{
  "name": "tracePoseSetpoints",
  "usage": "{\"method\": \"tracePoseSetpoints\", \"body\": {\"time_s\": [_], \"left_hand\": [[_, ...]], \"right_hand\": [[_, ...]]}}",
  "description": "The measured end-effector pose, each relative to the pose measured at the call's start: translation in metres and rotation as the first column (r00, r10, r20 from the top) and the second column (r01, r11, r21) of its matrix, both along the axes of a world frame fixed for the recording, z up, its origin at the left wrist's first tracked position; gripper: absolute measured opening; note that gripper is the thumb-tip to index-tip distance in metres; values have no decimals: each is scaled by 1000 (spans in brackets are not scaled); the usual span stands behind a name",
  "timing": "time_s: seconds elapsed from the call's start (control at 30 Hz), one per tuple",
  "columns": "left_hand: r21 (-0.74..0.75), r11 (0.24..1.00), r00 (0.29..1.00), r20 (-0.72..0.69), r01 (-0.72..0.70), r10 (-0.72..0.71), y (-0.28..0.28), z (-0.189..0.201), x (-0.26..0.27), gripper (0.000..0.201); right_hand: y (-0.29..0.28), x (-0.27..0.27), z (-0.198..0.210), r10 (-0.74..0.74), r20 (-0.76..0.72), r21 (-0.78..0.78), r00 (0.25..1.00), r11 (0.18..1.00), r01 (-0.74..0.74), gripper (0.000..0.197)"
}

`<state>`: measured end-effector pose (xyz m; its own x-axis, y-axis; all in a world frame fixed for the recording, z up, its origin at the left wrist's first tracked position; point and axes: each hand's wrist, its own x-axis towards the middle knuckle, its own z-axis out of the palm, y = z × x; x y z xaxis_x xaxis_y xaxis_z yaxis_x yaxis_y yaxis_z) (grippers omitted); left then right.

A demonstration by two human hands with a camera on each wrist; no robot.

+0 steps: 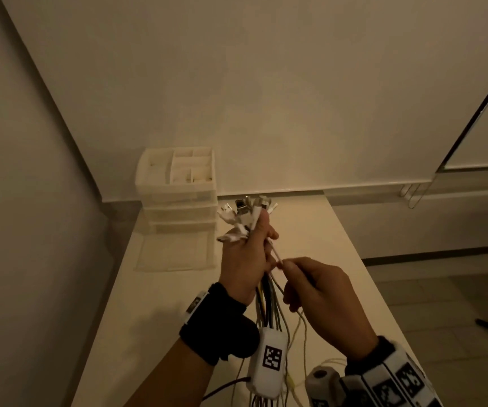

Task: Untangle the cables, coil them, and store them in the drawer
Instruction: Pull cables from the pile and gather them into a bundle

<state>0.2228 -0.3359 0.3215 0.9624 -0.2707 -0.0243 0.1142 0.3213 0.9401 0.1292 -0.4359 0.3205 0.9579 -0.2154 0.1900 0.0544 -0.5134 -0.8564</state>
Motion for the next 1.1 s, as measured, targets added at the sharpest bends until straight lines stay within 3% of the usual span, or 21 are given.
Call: {"method": "tracePoseSetpoints", "body": {"time_s": [0.07, 0.17, 0.23, 0.37, 0.43, 0.53, 0.63, 0.7, 0.8, 0.9, 1.1], "left_hand": [[-40, 999, 999, -32, -16, 14, 4, 4, 5, 53], [-211, 977, 993, -117, -17, -8, 19, 11, 17, 43], [-218, 975, 993, -116, -42, 17, 35, 18, 25, 42], [-61, 998, 1000, 12, -22, 23, 55, 23, 28, 42], [142, 990, 989, 141, 18, -38, 48, 27, 14, 34], [407, 913, 951, 277, 13, -138, 27, 30, -14, 12], [484, 868, 884, 352, 109, -307, 3, 24, -31, 8], [465, 875, 886, 340, 133, -316, -7, 18, -35, 16], [399, 915, 921, 332, 59, -204, -12, 11, -35, 20], [413, 906, 945, 324, -93, -51, -6, 9, -27, 19], [248, 881, 913, 174, -404, 370, 21, 3, 17, 25]], "right_hand": [[-9, -7, -14, 49, -87, 61, 995, 997, -44, 36], [-28, -24, -40, 97, -200, 106, 975, 991, -77, 53], [-44, -35, -51, 70, -257, 105, 964, 993, -44, 59], [-66, -42, -45, 4, -319, 196, 948, 979, 62, 47], [-68, -35, -34, -43, -273, 259, 961, 959, 116, 49], [-63, -17, -15, -86, -164, 325, 983, 936, 136, 49], [-56, 1, 1, -59, -87, 348, 994, 934, 86, 41], [-52, 7, 8, -27, -41, 365, 999, 930, 40, 35], [-52, 6, 11, 21, 3, 371, 1000, 929, -21, 38], [-58, -2, 4, 99, -41, 348, 994, 934, -78, 38], [-73, -18, -22, 121, -133, 301, 984, 951, -76, 36]]}}
